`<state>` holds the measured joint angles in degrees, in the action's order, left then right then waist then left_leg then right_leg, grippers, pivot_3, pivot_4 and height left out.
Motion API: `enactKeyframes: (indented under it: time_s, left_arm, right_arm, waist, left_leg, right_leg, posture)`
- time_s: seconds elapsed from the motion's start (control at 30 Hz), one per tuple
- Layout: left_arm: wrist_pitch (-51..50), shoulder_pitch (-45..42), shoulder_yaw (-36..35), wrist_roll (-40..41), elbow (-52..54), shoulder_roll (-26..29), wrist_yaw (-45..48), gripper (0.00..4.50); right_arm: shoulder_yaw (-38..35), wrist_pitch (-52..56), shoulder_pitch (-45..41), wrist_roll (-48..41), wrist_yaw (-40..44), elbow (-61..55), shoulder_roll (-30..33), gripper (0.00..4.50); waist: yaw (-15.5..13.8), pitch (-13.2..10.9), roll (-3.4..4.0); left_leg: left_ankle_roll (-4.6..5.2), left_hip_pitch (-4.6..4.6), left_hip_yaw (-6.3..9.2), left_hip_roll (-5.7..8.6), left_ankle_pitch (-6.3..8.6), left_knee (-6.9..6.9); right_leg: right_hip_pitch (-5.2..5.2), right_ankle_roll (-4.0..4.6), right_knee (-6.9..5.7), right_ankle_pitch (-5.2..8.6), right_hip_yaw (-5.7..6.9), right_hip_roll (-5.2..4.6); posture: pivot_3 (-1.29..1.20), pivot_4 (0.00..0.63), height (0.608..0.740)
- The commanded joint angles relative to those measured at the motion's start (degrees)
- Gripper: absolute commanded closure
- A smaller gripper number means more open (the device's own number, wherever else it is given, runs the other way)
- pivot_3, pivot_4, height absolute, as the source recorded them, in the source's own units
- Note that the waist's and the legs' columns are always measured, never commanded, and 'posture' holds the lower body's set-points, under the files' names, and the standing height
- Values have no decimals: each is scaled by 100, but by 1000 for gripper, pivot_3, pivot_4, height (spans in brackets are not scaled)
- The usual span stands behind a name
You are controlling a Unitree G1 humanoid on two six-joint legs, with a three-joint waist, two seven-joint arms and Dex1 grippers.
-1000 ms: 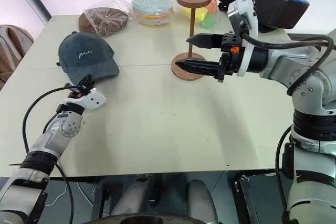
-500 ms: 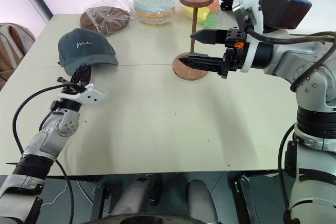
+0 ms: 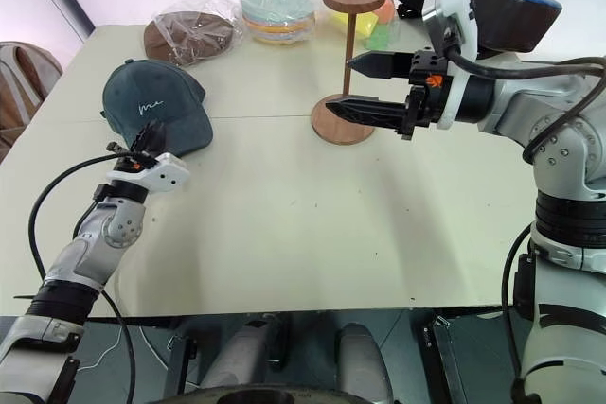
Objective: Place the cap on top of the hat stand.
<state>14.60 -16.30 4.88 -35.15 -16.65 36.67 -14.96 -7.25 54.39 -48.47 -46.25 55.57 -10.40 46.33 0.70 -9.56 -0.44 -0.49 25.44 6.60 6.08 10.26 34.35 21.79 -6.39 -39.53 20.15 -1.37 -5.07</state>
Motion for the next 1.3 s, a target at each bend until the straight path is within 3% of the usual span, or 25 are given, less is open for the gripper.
enactKeyframes:
  time_s: [0.03,0.3,0.6,0.73,0.9,1.3]
  left_arm:
    - [91,358,-252,160,547,128,130,3906]
    - [-323,1805,-981,108,1912,413,613,3906]
    - [-327,2094,-1379,525,2081,385,976,3906]
    - [-166,2057,-1515,745,2035,445,1083,2768]
    - [-167,2083,-1597,699,1956,478,1152,222]
    - [-130,1680,-1188,384,848,544,1143,99]
  right_arm:
    - [-125,-71,-170,-35,33,-87,112,0]
    - [-110,-119,-89,-41,27,-104,42,0]
    - [-53,-193,-100,-10,53,-76,-50,0]
    - [-36,-211,-107,-7,67,-73,-61,0]
    - [-17,-230,-121,14,83,-52,-64,0]
    - [8,-227,-133,27,40,-70,-96,0]
  waist:
    - [10,0,0]
    - [-5,1,1]
    - [-5,1,1]
    - [-3,1,1]
    - [-5,1,1]
    - [-11,1,0]
  left_leg:
    - [0,0,0,0,0,0]
    - [0,-1,-2,-2,0,-7]
    - [0,-1,-2,-1,0,-5]
    - [0,-1,-2,-2,0,-6]
    - [0,-2,-2,-2,0,-6]
    - [0,-2,-1,-1,0,-5]
  right_leg:
    - [1,0,0,0,0,0]
    - [5,1,0,0,-6,-1]
    - [2,1,2,0,-2,-3]
    - [2,1,2,0,-2,-3]
    - [1,1,2,0,-2,-3]
    - [1,1,1,0,0,-2]
  posture:
    - [0,150,740]
    - [0,150,740]
    - [0,150,740]
    - [0,150,740]
    - [0,150,740]
    - [0,150,740]
